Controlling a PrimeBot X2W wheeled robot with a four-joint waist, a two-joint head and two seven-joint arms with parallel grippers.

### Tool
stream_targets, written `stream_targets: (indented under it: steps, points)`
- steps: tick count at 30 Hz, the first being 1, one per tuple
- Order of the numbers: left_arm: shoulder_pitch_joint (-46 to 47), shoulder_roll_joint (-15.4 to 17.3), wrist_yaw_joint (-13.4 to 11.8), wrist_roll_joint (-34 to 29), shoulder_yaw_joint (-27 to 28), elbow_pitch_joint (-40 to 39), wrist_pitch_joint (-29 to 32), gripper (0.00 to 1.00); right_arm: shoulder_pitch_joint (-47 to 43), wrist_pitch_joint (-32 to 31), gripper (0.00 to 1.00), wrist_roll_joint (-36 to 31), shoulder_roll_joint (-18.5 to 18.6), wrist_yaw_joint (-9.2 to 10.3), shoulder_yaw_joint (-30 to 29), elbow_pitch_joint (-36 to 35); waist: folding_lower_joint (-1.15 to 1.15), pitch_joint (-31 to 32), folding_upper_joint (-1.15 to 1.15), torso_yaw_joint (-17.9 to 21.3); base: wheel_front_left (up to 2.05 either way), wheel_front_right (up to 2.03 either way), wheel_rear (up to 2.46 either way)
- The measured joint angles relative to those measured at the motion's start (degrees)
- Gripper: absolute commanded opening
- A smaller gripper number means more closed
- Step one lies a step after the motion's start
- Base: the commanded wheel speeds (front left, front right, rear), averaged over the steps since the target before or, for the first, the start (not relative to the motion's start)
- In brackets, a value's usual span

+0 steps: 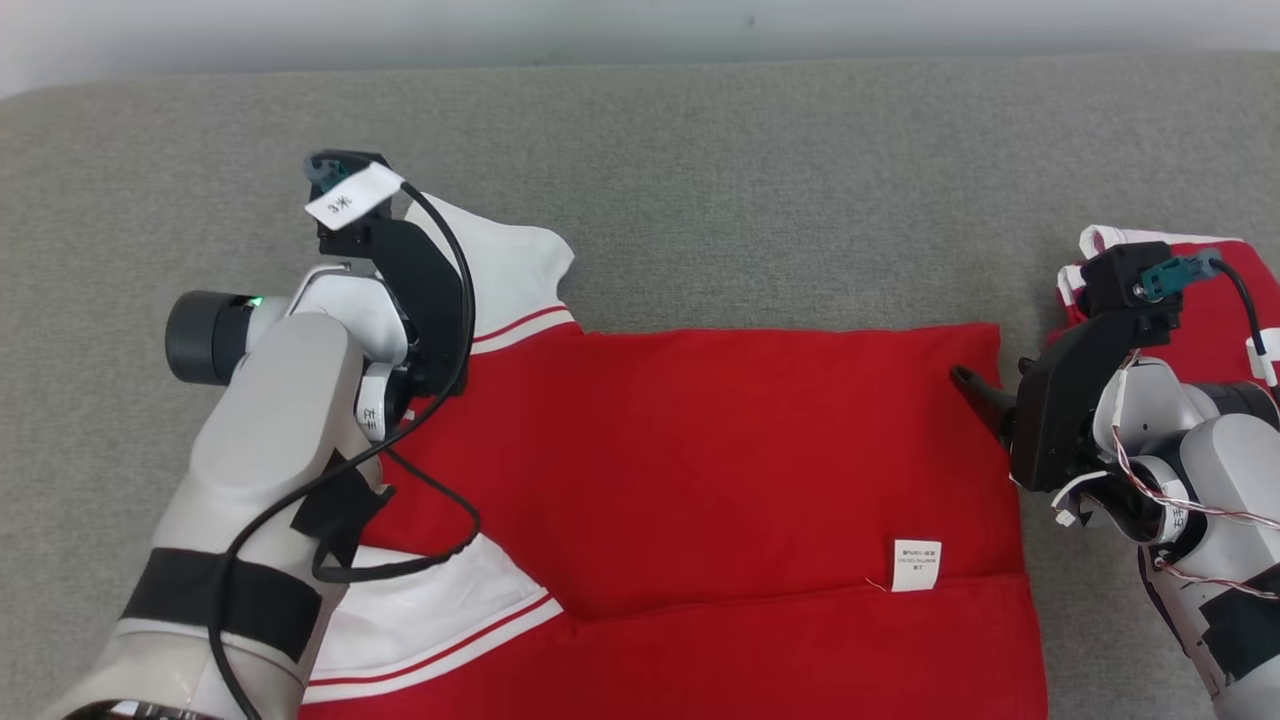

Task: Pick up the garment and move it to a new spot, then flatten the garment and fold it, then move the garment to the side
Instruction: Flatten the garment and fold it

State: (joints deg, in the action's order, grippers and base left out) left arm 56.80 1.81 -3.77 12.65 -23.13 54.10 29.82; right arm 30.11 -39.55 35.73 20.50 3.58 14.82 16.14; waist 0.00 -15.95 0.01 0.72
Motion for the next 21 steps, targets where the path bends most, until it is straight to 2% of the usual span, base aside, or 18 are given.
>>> stream_targets:
  steps: [12, 21]
  points:
    - [5.02, 0.33, -1.36, -0.64, 0.49, 2.97, 0.37, 1.00, 3.22, -2.33, 1.00, -0.53, -1.66, 1.37, 0.58, -1.76, 0.00, -3.04, 0.00, 3.00, 0.00, 0.00, 0.00]
    - [8.79, 2.29, -2.25, -3.37, -0.11, 4.76, -1.14, 1.00, 3.66, -2.31, 1.00, -0.63, -1.70, 2.04, -0.45, -3.38, 0.00, -6.10, 0.00, 4.48, 0.00, 0.00, 0.00]
